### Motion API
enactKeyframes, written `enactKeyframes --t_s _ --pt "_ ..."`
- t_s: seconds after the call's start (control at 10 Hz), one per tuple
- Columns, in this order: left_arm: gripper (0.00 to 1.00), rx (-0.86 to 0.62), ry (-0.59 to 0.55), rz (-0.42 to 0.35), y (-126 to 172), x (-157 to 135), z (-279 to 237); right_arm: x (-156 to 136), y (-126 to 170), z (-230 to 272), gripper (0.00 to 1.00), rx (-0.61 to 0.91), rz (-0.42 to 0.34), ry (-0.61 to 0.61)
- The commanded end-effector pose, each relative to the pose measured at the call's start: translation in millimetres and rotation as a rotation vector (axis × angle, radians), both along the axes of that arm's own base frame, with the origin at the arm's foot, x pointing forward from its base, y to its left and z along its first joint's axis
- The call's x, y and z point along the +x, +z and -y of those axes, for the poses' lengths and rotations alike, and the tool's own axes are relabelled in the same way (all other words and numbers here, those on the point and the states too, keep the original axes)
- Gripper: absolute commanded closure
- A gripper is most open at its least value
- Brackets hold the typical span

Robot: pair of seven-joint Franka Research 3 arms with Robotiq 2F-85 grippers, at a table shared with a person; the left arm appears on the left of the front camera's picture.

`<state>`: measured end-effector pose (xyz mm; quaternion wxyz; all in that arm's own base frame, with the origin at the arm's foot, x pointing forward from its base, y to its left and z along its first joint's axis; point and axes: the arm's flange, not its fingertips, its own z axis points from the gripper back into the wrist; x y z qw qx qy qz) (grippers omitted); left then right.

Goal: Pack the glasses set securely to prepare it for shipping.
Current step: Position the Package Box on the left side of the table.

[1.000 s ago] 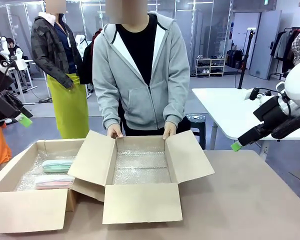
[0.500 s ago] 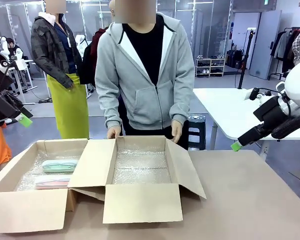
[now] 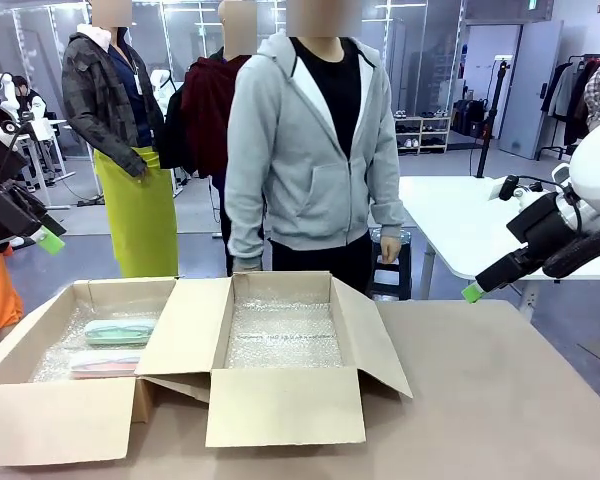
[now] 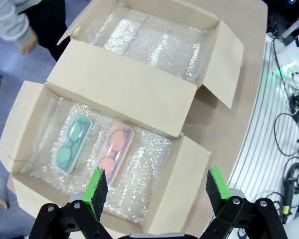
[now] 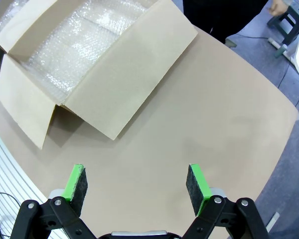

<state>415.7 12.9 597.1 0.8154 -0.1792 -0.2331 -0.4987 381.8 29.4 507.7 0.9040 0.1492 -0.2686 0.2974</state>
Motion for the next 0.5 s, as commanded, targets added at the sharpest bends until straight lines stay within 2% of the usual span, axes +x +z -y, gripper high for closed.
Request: enactKeyframes --t_s 0.0,0.4 --pt "0.00 0.014 0.003 -0.013 4.8 0.6 -1.4 -0.3 1.4 -1.2 0.00 -0.004 -0.003 -0.003" --pt "0.00 0.014 0.003 -0.013 4.8 0.6 -1.4 -0.3 1.4 -1.2 0.00 -0.004 -0.003 -0.003"
